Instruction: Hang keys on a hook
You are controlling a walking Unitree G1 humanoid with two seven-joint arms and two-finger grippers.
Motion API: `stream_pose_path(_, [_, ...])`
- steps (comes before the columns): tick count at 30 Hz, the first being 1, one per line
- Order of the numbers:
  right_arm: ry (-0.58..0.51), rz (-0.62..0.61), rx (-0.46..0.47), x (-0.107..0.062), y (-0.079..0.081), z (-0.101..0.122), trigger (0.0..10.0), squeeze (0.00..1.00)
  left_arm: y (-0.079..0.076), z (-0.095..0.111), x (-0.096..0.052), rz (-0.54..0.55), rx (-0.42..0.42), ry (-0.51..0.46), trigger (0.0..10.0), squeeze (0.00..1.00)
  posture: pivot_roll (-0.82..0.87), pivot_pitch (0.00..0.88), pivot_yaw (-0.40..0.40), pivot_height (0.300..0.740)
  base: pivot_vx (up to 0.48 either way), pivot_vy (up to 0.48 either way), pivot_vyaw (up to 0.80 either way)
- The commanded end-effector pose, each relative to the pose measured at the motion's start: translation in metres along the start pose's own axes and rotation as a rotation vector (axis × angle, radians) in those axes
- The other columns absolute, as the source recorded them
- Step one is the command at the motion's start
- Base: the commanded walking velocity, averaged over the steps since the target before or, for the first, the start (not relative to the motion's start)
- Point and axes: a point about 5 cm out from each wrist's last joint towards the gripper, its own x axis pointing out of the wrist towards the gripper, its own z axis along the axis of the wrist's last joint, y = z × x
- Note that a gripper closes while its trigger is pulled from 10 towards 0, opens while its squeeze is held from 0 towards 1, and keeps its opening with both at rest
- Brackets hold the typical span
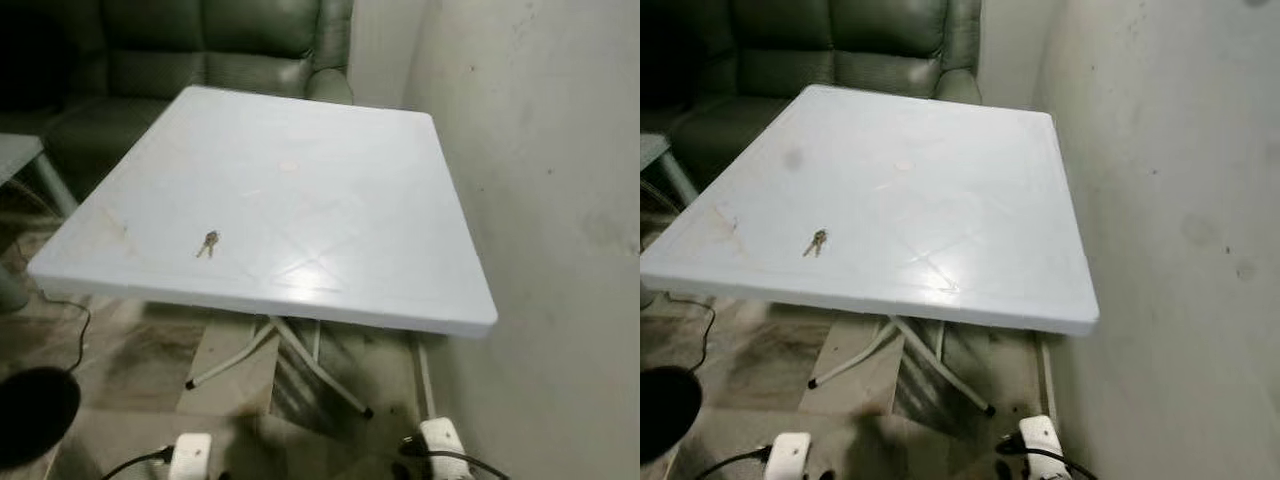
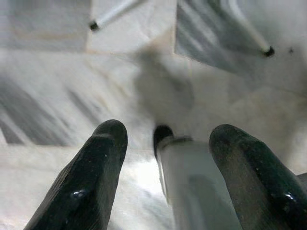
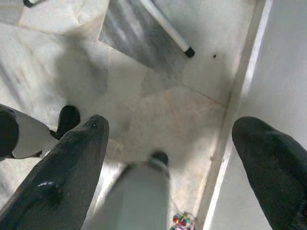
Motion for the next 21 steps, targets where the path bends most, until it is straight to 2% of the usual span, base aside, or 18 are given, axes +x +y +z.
stream_pose_path(1, [0.013, -0.023, 0.011, -0.0025, -0.008, -0.0041, 10.0, 0.0, -0.0075, -0.0033, 0.0001, -0.016, -0.009, 0.014, 10.0, 0.0, -0.09, 0.0, -0.064, 0.74, 0.0, 0.45, 0.0])
stream_pose_path(21, [0.016, -0.023, 0.016, -0.003, -0.0087, -0.0055, 10.0, 0.0, -0.0073, -0.0064, -0.0006, -0.014, -0.008, 0.028, 10.0, 0.0, -0.09, 0.0, -0.065, 0.74, 0.0, 0.451, 0.0])
